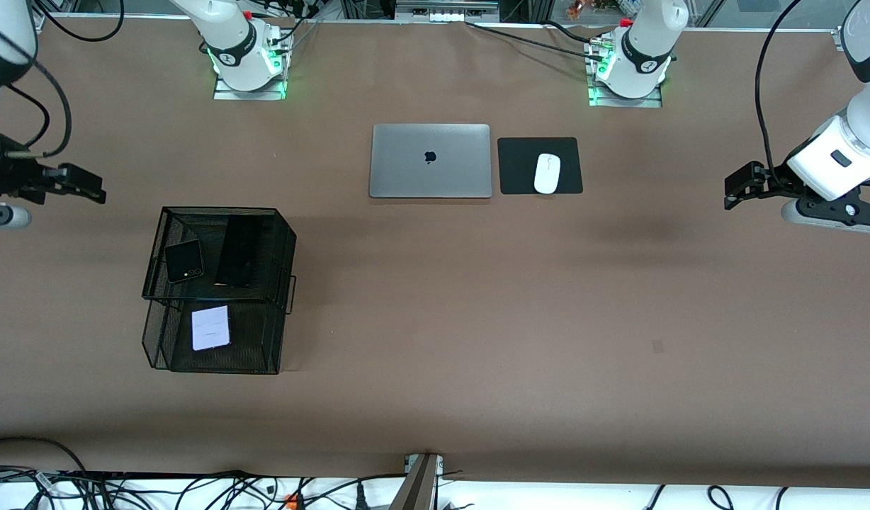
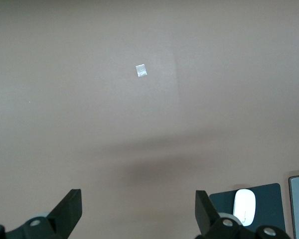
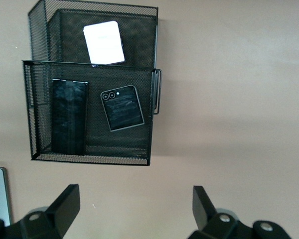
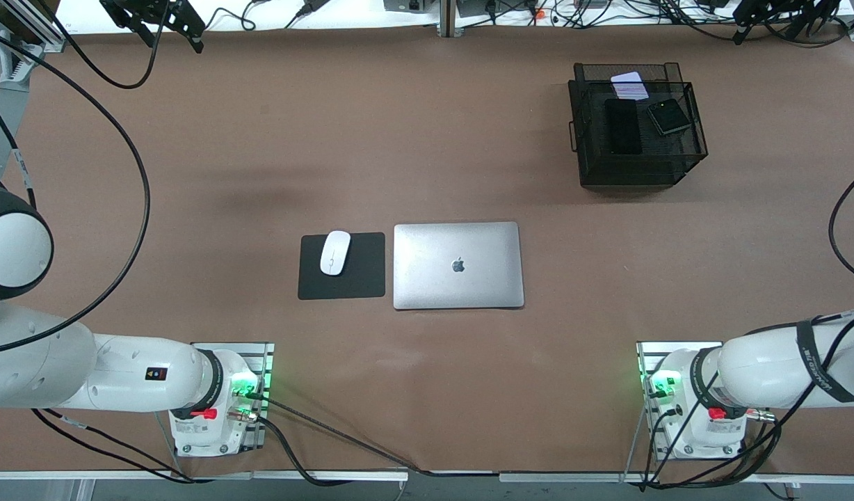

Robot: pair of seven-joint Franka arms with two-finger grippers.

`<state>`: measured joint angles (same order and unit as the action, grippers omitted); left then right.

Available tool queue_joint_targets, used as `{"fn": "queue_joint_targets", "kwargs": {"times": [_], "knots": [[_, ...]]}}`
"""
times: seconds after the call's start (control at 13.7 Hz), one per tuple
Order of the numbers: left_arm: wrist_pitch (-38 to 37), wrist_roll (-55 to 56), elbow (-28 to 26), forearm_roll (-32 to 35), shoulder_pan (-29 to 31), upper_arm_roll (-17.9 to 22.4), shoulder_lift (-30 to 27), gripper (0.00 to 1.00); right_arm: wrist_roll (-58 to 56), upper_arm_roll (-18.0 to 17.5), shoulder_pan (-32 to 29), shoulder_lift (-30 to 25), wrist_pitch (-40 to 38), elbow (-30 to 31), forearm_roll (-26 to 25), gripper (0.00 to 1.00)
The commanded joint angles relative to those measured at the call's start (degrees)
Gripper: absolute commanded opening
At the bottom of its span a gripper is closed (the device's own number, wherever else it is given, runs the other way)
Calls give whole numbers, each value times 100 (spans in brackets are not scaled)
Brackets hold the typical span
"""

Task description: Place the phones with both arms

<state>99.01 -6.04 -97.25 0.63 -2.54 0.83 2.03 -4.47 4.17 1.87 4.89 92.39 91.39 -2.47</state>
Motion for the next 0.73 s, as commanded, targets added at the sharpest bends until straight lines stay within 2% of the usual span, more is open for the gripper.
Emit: {"fn": "queue_joint_targets", "kwargs": {"times": [0.0,0.66], "knots": [[-127,-20,171,34,-9,22,70,100,69,-127,-143,-208,-238,56,-86,100],[-127,-12,171,25,-18,13,78,100,105,-118,-134,-138,-327,-86,-34,100]]}}
